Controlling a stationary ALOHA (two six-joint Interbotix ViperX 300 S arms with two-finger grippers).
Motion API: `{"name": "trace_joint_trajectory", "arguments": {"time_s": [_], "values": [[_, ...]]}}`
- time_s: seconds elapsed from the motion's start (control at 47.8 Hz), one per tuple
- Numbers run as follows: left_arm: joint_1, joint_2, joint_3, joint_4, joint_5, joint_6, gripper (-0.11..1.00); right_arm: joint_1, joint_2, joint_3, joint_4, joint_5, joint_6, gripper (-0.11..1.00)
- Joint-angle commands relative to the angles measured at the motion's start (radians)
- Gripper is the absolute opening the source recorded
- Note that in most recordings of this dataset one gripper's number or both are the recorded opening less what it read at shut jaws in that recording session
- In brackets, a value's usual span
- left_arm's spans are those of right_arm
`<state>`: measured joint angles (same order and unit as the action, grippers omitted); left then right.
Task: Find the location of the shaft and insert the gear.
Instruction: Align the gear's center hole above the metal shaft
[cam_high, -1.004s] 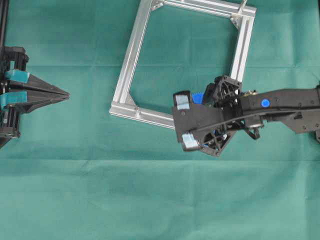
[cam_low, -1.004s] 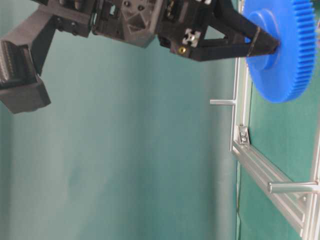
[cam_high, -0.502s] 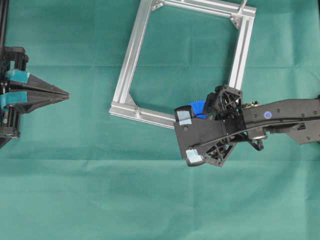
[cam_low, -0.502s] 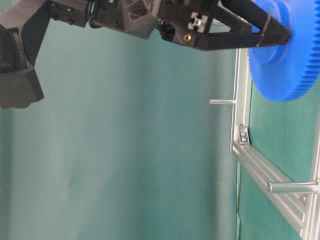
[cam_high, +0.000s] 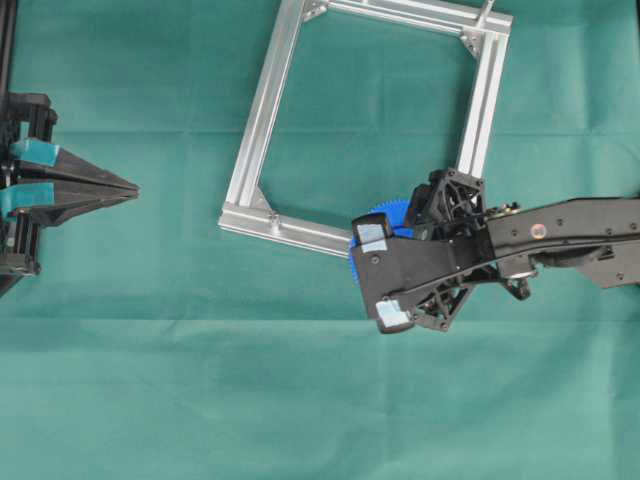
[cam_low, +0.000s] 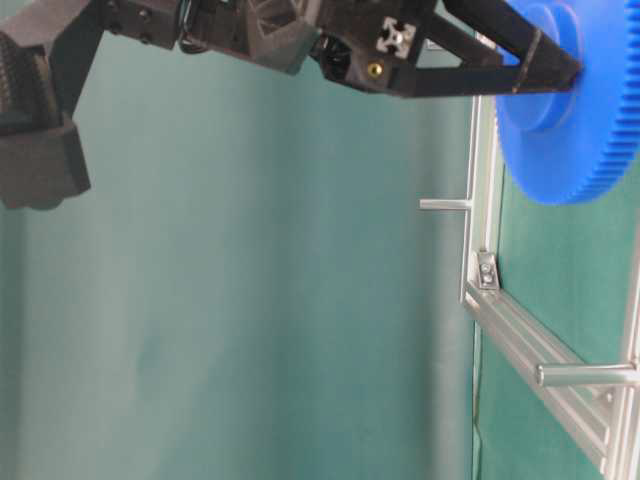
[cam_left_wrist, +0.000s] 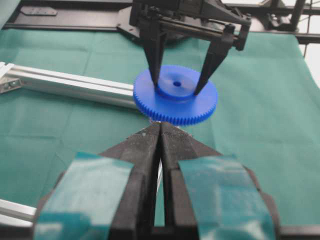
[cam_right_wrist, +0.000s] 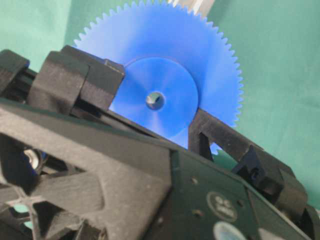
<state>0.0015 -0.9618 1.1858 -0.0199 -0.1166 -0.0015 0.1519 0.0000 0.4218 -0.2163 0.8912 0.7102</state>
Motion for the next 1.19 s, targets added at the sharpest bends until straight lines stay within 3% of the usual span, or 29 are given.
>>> {"name": "trace_joint_trajectory", "arguments": {"time_s": [0.0,0.272,1.171], "values": [[0.000,0.009,-0.017,-0.002,-0.006,-0.002,0.01,-0.018,-0.028,0.009,-0.008,0.002,0.002,0.70],[0.000,0.009,-0.017,-0.002,-0.005,-0.002,0.01,-0.046,-0.057,0.044,-0.011,0.000,0.002,0.70],[0.000,0.009,-0.018,-0.002,-0.005,-0.002,0.01,-0.049,-0.054,0.034,-0.011,-0.064,-0.005,0.70]]}}
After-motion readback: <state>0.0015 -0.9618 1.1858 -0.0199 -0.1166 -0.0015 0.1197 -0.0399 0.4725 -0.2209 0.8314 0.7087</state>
